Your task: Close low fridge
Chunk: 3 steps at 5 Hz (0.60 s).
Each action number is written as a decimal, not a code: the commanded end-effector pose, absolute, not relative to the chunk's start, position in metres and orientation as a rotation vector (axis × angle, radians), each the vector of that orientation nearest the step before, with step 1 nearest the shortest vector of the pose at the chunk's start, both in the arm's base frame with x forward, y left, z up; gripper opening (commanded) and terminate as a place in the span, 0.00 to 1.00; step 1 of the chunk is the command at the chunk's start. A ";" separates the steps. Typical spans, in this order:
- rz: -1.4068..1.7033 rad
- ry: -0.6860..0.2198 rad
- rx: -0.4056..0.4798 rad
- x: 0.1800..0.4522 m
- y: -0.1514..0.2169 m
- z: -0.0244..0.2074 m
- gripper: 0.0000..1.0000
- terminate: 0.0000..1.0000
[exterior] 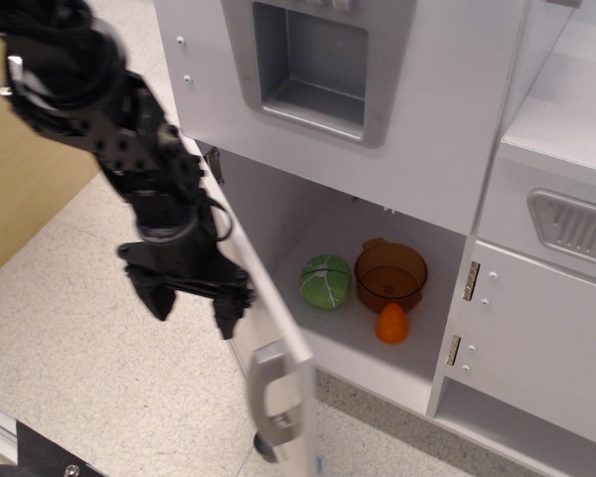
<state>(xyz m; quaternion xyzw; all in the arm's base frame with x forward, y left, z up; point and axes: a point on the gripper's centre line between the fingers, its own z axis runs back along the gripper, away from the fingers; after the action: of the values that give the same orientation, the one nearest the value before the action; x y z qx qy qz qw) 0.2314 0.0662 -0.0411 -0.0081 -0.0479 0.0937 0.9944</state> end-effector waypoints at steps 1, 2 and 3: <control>0.198 -0.131 -0.047 0.263 0.032 -0.031 1.00 0.00; 0.214 -0.138 -0.039 0.281 0.013 -0.034 1.00 0.00; 0.229 -0.154 -0.032 0.295 0.004 -0.039 1.00 0.00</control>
<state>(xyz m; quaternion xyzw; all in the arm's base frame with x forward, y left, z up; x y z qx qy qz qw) 0.2841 0.0011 -0.0500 -0.0147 -0.0572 0.1138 0.9917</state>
